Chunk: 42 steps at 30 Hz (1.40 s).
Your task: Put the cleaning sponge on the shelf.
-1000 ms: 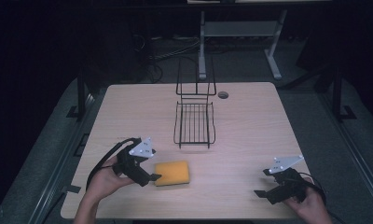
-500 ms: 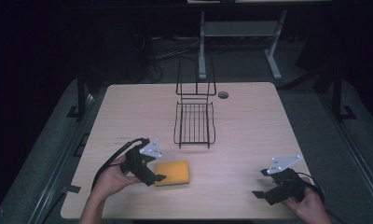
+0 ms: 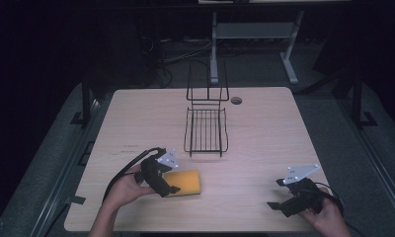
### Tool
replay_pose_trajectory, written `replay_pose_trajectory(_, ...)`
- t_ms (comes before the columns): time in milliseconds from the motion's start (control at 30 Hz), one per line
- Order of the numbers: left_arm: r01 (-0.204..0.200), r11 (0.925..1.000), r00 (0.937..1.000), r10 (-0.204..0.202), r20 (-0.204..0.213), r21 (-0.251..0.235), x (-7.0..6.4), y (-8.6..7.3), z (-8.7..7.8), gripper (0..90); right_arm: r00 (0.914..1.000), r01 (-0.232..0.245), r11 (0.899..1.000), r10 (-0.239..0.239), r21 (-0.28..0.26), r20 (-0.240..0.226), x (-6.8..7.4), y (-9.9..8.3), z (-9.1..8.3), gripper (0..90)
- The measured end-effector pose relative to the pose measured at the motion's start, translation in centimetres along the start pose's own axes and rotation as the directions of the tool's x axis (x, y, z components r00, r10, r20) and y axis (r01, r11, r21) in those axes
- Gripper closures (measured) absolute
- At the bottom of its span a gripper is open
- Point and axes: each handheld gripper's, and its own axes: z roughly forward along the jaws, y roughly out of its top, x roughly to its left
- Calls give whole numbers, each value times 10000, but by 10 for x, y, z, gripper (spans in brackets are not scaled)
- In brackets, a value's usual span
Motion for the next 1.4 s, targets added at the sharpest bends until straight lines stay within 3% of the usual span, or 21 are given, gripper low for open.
replay_pose_trajectory(1400,-259,9985,9992,243,328,479,0,3,24,150,9999,97,9999,-96,70,-91,2,1,0,141)
